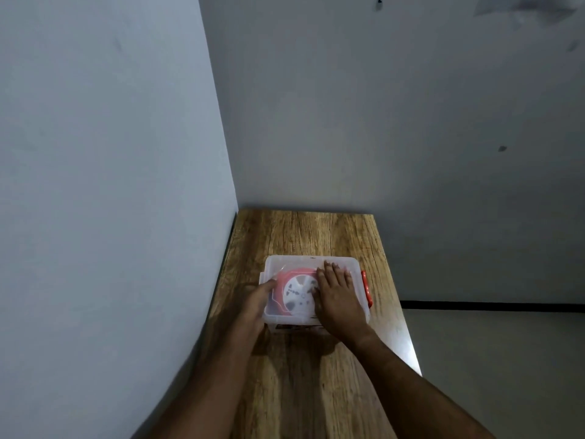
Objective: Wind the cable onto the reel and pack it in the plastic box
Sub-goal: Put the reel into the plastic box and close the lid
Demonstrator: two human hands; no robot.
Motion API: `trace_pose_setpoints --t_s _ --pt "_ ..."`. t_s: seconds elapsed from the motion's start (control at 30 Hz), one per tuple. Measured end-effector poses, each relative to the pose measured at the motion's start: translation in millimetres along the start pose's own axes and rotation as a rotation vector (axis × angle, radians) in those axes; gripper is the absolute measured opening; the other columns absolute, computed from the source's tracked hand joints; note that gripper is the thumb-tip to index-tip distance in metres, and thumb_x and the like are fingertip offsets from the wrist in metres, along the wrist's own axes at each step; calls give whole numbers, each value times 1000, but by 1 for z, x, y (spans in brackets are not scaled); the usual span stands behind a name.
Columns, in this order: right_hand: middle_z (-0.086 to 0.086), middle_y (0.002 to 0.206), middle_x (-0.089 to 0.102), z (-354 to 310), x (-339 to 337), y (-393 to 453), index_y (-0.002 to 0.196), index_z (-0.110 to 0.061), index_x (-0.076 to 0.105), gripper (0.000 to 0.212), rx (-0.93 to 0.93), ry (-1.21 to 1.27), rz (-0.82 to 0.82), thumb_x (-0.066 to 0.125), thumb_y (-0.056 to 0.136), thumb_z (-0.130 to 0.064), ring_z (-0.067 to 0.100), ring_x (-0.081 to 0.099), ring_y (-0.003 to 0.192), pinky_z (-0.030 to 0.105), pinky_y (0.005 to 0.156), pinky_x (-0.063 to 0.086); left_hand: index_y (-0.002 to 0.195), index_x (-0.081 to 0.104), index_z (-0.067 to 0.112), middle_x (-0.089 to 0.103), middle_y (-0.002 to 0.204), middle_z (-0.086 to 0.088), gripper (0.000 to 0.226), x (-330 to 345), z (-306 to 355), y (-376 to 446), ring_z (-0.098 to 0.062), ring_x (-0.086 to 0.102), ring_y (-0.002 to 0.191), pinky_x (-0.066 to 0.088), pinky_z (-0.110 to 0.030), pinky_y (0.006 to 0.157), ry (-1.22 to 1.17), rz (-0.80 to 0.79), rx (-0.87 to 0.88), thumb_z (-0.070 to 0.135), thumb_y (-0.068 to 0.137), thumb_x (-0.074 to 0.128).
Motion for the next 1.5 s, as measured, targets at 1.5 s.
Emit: trace_pose_setpoints --t_s 1.5 --pt "-7 120 62 55 -12 -2 135 -22 52 46 480 928 246 70 94 -29 15 63 109 18 70 49 116 64 13 69 91 5 31 3 -1 13 -12 66 78 43 -20 55 159 72 192 32 93 70"
Point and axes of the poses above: each hand's wrist, its own y-axis towards the middle knuckle, its own x-axis out of the palm, z = x × y, the point moved 2 cm from there along y, towards the middle knuckle
